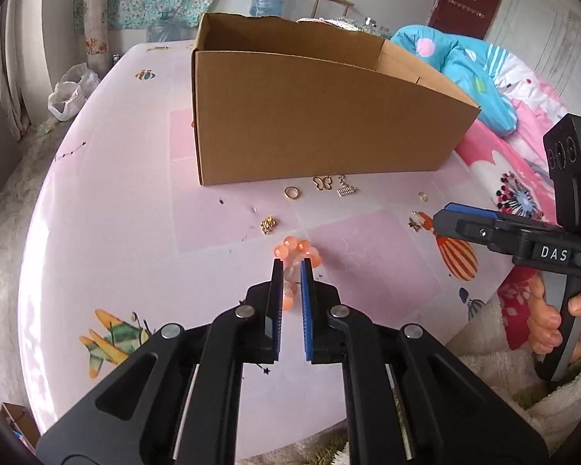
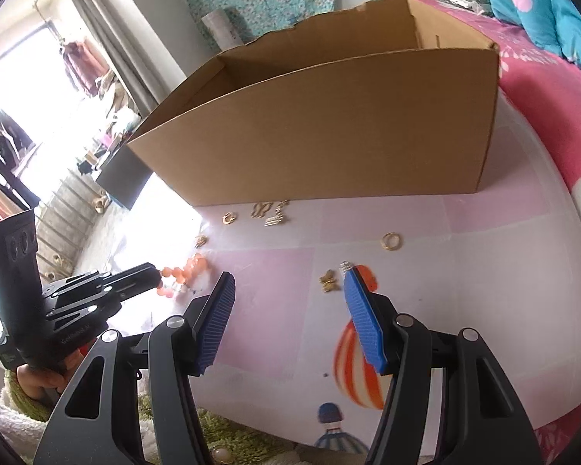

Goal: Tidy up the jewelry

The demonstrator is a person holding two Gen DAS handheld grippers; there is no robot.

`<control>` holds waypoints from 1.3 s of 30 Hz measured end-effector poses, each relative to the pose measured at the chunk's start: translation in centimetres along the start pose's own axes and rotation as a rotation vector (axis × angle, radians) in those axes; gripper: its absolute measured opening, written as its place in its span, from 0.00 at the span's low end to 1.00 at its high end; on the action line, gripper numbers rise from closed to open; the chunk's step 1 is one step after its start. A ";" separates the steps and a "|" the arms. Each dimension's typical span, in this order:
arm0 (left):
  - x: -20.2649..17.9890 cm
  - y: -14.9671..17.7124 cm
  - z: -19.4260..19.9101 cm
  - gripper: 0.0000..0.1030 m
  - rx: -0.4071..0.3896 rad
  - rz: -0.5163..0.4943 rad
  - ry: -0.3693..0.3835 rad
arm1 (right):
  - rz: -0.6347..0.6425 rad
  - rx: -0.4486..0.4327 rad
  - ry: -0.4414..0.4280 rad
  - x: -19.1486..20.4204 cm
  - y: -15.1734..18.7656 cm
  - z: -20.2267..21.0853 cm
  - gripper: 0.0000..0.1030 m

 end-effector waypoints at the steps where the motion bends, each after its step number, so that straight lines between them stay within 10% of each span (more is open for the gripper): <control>1: 0.2 0.2 0.0 0.08 -0.001 0.012 0.027 | 0.006 0.003 0.003 0.3 0.1 -0.1 0.56; 10: -0.2 2.4 -0.8 0.13 0.055 -0.020 0.090 | 0.033 0.052 0.025 2.4 1.0 -0.7 0.56; 17: 0.2 2.3 1.0 0.48 0.021 -0.018 0.059 | 0.009 0.075 0.065 1.4 0.6 -1.0 0.56; 39: -1.1 0.6 1.3 0.48 0.013 0.049 -0.142 | -0.014 0.053 0.034 -3.4 1.0 -1.2 0.44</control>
Point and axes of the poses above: each gripper's, at about its wrist camera, not at the fingertips, and z roughly against the way its jaws point, x to its left, y to its underside, the point moved 2 cm from there along -z, roughly the way its jaws point, and after that the axes turned 9 degrees about x, right-handed, at the moved point
